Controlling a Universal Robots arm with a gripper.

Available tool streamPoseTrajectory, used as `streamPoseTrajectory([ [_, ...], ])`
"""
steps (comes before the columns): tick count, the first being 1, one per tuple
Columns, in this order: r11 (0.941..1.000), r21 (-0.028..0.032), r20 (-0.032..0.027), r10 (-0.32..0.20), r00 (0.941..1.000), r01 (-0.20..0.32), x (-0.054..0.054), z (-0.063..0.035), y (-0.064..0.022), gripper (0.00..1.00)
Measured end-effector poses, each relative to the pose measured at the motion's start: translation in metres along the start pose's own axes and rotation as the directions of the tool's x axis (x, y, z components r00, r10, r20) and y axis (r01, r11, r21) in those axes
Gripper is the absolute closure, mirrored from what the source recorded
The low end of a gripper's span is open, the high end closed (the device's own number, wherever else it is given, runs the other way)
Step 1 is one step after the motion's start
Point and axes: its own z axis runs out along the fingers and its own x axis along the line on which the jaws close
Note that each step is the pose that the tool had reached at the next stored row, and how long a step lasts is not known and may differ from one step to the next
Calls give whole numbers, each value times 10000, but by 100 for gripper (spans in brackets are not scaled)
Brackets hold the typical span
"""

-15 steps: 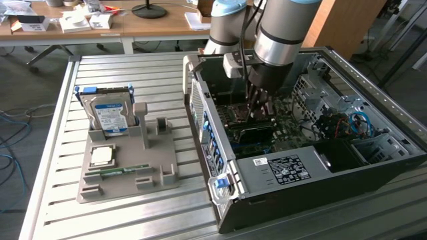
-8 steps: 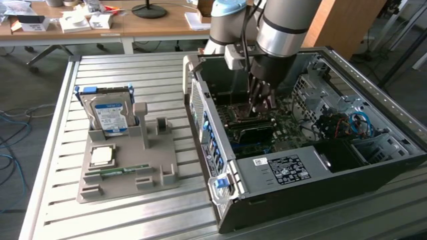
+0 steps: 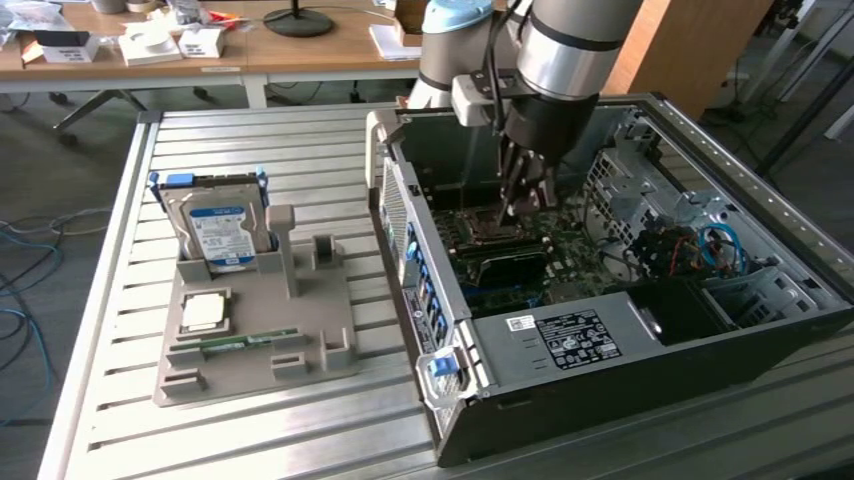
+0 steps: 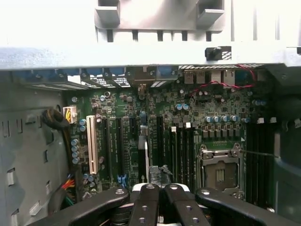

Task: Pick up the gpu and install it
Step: 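Press down on the gpu until it lock into place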

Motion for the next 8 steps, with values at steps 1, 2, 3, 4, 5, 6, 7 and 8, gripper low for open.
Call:
streamPoseTrajectory([
  [1, 10000, 0, 0, 0, 10000, 0, -1, -16, 0, 89],
  [2, 10000, 0, 0, 0, 10000, 0, -2, -34, 0, 89],
  [3, 10000, 1, 4, 0, 10000, 0, -4, -79, 0, 89],
  [4, 10000, 0, 0, 0, 10000, 0, -4, -81, 0, 89],
  [5, 10000, 0, 0, 0, 10000, 0, -4, -81, 0, 89],
  [6, 10000, 0, 1, 0, 10000, 0, -4, -81, -1, 89],
  [7, 10000, 0, 1, 0, 10000, 0, -4, -81, 0, 89],
  [8, 10000, 0, 0, 0, 10000, 0, -4, -81, 0, 89],
])
